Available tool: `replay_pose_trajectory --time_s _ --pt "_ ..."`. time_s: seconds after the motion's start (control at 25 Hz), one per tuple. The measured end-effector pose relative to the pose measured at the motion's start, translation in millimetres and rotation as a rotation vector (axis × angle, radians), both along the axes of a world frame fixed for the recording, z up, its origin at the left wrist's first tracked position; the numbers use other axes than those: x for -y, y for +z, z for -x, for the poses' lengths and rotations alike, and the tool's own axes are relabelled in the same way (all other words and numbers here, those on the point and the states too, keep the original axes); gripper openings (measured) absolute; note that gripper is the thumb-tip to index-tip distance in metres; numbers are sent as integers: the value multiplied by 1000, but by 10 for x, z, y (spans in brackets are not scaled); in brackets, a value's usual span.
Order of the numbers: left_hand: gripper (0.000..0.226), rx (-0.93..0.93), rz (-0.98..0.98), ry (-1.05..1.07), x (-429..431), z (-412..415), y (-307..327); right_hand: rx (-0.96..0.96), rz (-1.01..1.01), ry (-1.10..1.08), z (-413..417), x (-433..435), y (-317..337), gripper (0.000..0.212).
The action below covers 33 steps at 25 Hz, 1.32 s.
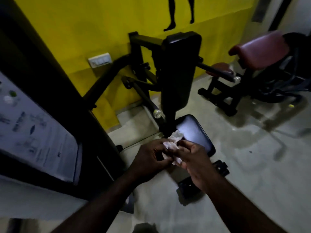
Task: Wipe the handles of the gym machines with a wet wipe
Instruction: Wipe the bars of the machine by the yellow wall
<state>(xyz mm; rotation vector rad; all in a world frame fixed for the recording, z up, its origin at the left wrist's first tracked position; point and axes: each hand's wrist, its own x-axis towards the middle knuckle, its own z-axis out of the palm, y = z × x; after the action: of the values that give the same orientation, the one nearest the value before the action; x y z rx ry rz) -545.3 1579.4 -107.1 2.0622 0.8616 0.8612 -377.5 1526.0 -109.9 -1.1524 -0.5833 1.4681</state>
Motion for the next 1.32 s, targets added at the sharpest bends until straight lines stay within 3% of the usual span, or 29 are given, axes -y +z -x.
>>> replay_pose_trajectory --time_s 0.12,0.28,0.44,0.56,0.72,0.88,0.96,1.04,1.12,1.2,1.32 --pt "13 40 82 89 -528 -17 -104 41 7 109 -89 -630 -60 27" --pt "22 315 315 348 -1627 -70 -278 168 -44 141 -216 -1683 -68 25" --pt "16 349 325 650 -3213 49 -707 698 -217 106 -376 -3048 -247 17" --pt "13 156 225 756 -4454 312 -1020 964 -234 146 -369 -4125 -485 20" --pt "13 -153 -66 548 -5778 623 -1104 1041 -313 197 -146 -5211 -624 18" --pt "34 -331 -82 240 -6707 570 -1191 1046 -314 255 208 -6224 -1030 29" --pt "38 -326 -53 200 -6858 443 -1223 985 -486 726 415 -6390 -1175 23" --pt "37 -325 -94 191 -6941 390 -1302 770 -700 933 478 -6307 -1293 35" --pt "38 -360 -130 170 -6932 402 -1362 838 -381 958 351 -5748 -1089 45" --pt "36 -379 -109 156 -6957 420 -1378 942 -335 571 57 -5179 -963 39" --pt "32 -376 -50 181 -6951 388 -1381 949 -428 732 -126 -4522 -978 40"
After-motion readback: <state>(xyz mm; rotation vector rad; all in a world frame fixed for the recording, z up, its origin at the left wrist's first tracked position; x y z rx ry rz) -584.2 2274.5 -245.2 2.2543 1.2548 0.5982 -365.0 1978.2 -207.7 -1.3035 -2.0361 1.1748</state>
